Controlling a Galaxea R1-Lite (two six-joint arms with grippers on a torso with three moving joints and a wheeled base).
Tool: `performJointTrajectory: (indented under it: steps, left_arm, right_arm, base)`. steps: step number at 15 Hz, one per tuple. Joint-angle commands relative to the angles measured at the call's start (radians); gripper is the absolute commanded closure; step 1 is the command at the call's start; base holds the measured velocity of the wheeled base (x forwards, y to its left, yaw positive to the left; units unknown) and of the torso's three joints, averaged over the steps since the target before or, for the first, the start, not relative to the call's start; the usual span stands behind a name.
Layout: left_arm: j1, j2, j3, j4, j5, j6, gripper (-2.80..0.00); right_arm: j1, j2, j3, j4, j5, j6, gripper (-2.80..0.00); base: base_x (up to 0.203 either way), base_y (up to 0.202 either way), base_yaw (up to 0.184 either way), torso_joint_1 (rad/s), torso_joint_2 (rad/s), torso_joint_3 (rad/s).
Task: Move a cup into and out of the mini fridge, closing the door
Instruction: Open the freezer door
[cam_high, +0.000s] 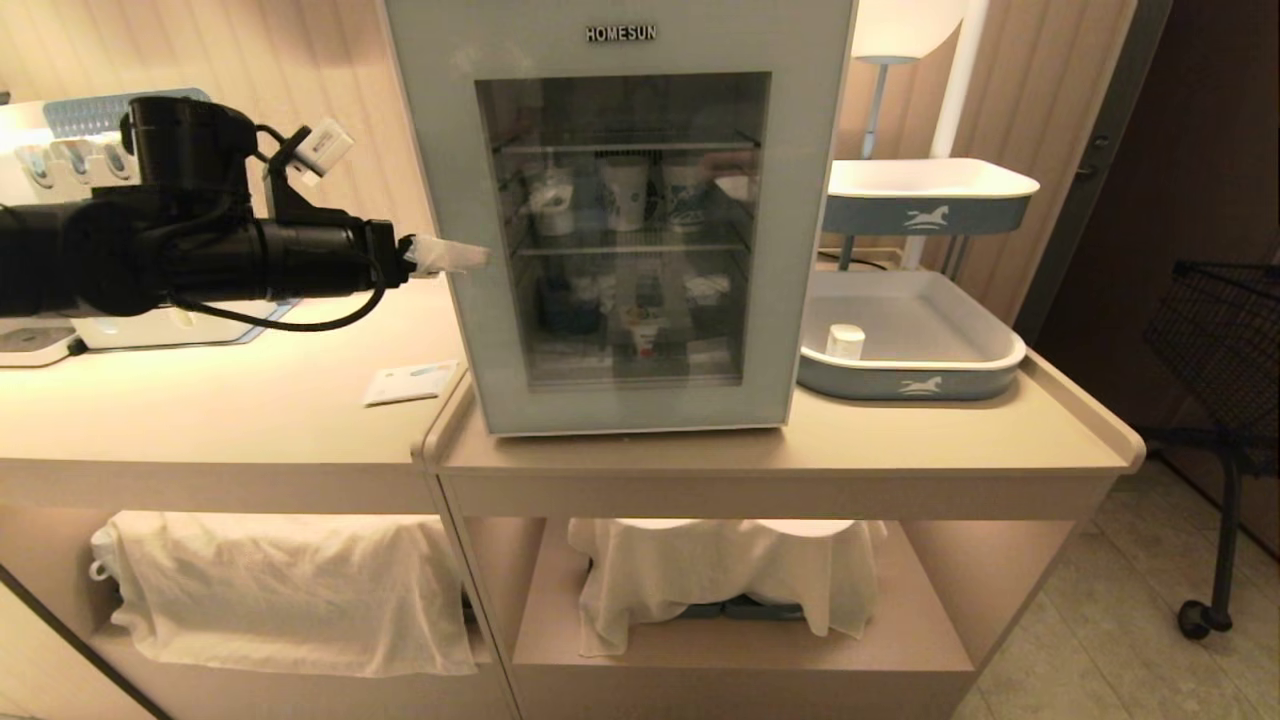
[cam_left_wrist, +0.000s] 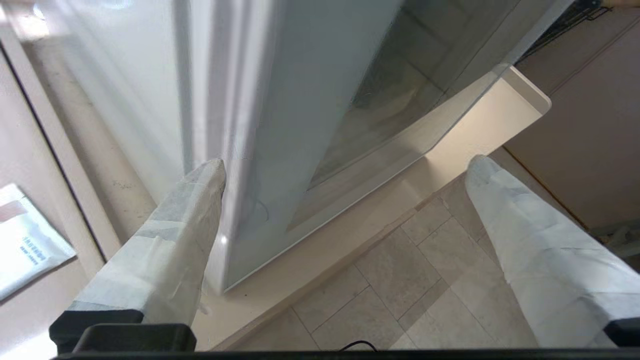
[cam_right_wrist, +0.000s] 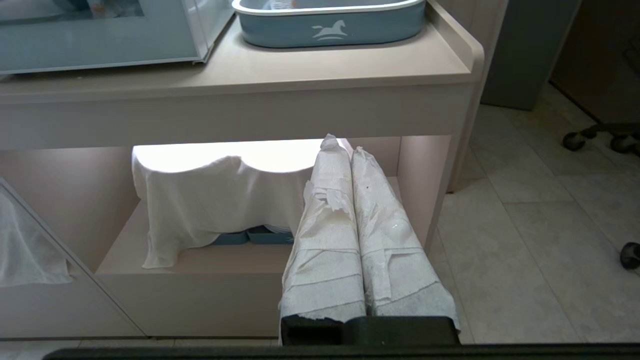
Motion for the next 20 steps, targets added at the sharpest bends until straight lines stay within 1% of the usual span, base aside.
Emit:
performJointTrajectory:
  steps: [1, 3, 6, 9, 11, 14, 20]
  left_arm:
    - [-0.001, 0.015, -0.009, -0.001, -0.005, 0.000, -2.80]
    - [-0.001, 0.026, -0.042, 0.009, -0.004, 0.017, -2.80]
    - [-0.001, 0.045, -0.061, -0.001, 0.000, 0.025, -2.80]
    - [0.001, 0.048, -0.066, 0.009, 0.000, 0.079, -2.80]
    - [0.001, 0.060, -0.079, 0.009, 0.000, 0.083, -2.80]
    - [0.001, 0.076, -0.099, 0.002, 0.028, 0.093, -2.80]
    - [-0.001, 0.099, -0.108, -0.007, 0.028, 0.090, -2.80]
  right_arm:
    - [0.000, 0.001, 0.009, -0.001, 0.000, 0.000, 0.00]
    - [-0.001, 0.001, 0.009, -0.001, 0.000, 0.000, 0.00]
    - [0.000, 0.001, 0.009, -0.001, 0.000, 0.000, 0.00]
    - [0.000, 0.001, 0.009, -0.001, 0.000, 0.000, 0.00]
    - [0.001, 0.001, 0.009, -0.001, 0.000, 0.000, 0.00]
    - [-0.001, 0.001, 0.009, -0.001, 0.000, 0.000, 0.00]
    - [-0.001, 0.001, 0.009, -0.001, 0.000, 0.000, 0.00]
  base:
    - [0.000, 0.000, 0.000, 0.000, 0.00, 0.000]
    - [0.000, 0.000, 0.000, 0.000, 0.00, 0.000]
    - [0.000, 0.000, 0.000, 0.000, 0.00, 0.000]
    - [0.000, 0.000, 0.000, 0.000, 0.00, 0.000]
    - [0.000, 0.000, 0.000, 0.000, 0.00, 0.000]
    - [0.000, 0.000, 0.000, 0.000, 0.00, 0.000]
    - [0.000, 0.000, 0.000, 0.000, 0.00, 0.000]
